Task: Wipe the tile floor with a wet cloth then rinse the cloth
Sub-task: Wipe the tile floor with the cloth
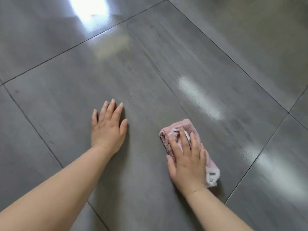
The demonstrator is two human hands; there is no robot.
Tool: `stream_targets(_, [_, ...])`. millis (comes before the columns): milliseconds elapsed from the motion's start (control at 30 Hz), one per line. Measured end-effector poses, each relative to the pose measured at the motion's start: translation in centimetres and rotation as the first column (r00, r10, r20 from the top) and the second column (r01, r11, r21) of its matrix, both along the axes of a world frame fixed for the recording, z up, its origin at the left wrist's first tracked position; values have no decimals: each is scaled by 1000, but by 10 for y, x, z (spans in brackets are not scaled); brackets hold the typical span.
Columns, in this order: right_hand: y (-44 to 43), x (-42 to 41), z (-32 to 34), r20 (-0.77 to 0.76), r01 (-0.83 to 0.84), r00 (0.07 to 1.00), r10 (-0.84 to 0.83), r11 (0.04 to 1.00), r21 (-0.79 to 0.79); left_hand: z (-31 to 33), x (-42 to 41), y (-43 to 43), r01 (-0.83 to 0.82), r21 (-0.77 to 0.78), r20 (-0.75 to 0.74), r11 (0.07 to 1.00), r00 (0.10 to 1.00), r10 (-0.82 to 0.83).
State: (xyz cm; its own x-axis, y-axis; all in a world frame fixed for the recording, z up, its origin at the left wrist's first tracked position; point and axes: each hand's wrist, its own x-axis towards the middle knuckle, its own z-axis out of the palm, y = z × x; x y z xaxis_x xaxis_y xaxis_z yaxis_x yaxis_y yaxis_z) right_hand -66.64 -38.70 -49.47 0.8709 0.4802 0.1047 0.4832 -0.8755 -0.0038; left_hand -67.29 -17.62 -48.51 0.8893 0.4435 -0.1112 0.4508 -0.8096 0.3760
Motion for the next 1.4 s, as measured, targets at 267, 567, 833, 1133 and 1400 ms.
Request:
stream_targets(267, [-125,106,30,-188,666,736,-651,746,24,-7,5,0,1,102,-24,995,1000,1])
stream_targets(567, [124,94,2,-67,74,996,-64,985,155,-3,8,1,-6,37,-136,999,991,11])
stream_targets(833, [-30,181,13,-92,89,993,-79,990,111,-4,7,3,-39,12,-102,999,994,40])
stream_targets(1133, [-40,121,28,-300,729,673,-676,675,114,-4,7,1,-28,84,-7,996,1000,28])
stream_targets(1400, [52,43,9,-121,-499,855,505,863,79,12,-48,67,1,95,-8,995,1000,-1])
